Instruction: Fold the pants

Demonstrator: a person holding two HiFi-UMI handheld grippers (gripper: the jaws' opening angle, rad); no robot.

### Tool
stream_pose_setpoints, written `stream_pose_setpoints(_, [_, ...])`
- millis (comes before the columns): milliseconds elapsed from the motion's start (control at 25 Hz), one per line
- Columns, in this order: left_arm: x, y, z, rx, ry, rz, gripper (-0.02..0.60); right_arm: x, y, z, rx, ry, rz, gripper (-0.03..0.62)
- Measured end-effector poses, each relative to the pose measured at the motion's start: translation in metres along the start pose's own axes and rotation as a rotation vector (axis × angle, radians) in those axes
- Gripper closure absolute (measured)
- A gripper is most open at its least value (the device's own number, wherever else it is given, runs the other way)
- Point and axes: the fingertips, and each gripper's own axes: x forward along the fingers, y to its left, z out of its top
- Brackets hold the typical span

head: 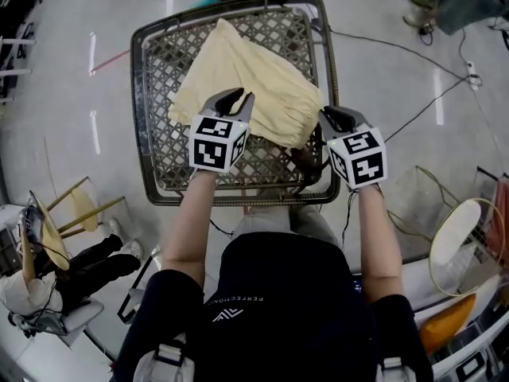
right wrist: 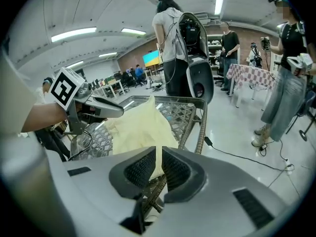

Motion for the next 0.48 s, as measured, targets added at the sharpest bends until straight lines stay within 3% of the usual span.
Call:
stream_pose_setpoints(240, [-0.023, -0.027, -0.027, -0.047, 0.002, 0.002, 0.505, -0.016, 0.020, -0.015, -0.045, 0.004, 0.058, 0.553])
stream_pose_setpoints(480, [-0.039, -0.049, -0.040, -0.028, 0.004, 0.001, 0.506, -0.026, 0.041, -0.021, -0.107, -0.001, 0.109, 0.553])
